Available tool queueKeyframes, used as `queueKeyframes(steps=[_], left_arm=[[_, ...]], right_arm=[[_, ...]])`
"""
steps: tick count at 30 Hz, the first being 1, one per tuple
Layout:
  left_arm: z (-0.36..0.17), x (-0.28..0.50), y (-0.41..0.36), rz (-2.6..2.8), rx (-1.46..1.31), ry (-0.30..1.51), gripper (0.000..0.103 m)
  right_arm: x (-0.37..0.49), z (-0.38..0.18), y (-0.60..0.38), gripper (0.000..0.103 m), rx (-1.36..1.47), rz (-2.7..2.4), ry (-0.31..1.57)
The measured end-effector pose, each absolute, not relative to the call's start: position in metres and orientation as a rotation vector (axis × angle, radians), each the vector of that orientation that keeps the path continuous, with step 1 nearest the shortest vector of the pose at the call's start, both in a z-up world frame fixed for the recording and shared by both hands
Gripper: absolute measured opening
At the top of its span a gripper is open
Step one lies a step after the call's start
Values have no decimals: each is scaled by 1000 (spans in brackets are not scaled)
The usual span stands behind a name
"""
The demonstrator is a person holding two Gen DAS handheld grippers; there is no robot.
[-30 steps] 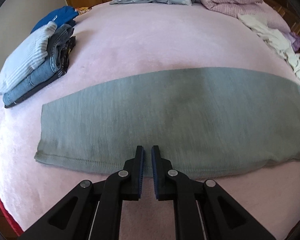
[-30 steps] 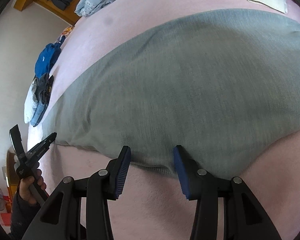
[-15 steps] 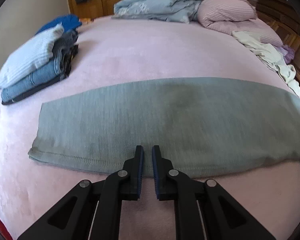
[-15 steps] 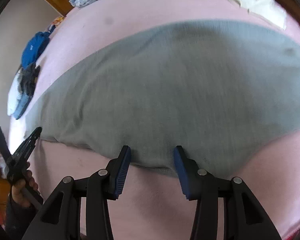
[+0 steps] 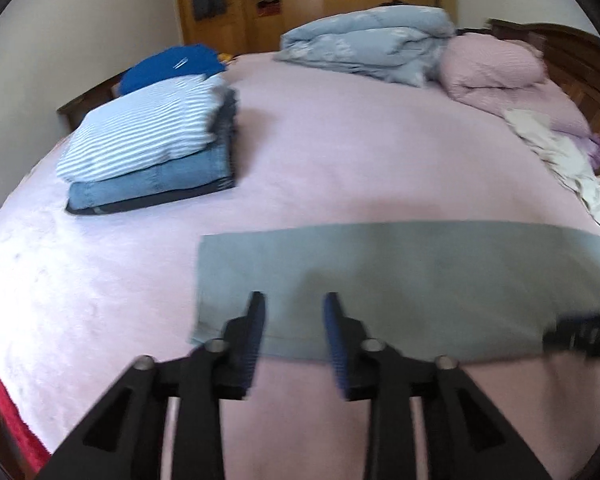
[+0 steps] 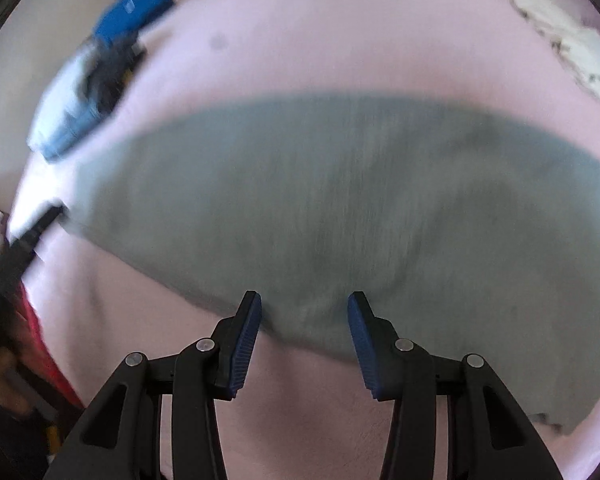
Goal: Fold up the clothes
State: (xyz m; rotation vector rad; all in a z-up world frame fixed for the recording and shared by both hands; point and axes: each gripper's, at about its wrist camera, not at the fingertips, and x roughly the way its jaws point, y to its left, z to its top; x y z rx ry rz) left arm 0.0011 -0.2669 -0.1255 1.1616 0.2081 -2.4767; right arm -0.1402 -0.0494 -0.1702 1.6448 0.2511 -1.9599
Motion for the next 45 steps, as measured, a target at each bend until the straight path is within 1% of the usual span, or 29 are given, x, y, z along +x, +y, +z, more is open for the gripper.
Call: queueKeyframes(steps=[2,5,8,12,13,15,17,21,23,26,28,34,38,42,45], left_arm=[[-123,4,-273,-2458,1150,243,28],[-114,12,-272,-2466,1118,284,29],[-103,25,-268,-2481,1078,288,29],[-95,33,-269,-2492,1033,299,29],[-95,29,-271,-2504,1029,315,33],[-101,19,-274,-2504,1045,319,38],[-116,3,-277,-2478,1097,319,38],[-147,-14,-286,-2423,1191,395,38],[-165,-18,-290,-2391,1261,452,38],[-174,-16,-288,-2399,1259,433,39],[-173,-16,-285,-2390,1264,419,40],[-174,-15,-285,-2392,1249,464,44],[-173,-16,-283,-2394,1241,452,47],[-172,-16,-285,-2399,1240,465,48],[-172,-16,-285,-2402,1239,474,49]], right_arm=[[-138,-171,-51,47,1612,-1969,272],[-144,-168,-56,47,1637,-1959,271],[-151,-151,-68,47,1569,-1978,192],[-156,-145,-105,47,1495,-1992,263],[-160,-146,-109,47,1479,-2014,277],[-166,-151,-115,47,1485,-2035,265],[-167,-159,-120,47,1518,-2033,258],[-170,-172,-121,47,1547,-2031,290],[-170,-182,-131,49,1568,-2017,310],[-169,-187,-138,53,1553,-2006,332],[-167,-187,-139,57,1548,-2000,337],[-162,-185,-135,62,1549,-1987,334],[-162,-178,-122,62,1547,-1985,329],[-163,-165,-117,62,1489,-2024,239],[-165,-162,-118,62,1448,-2073,276]])
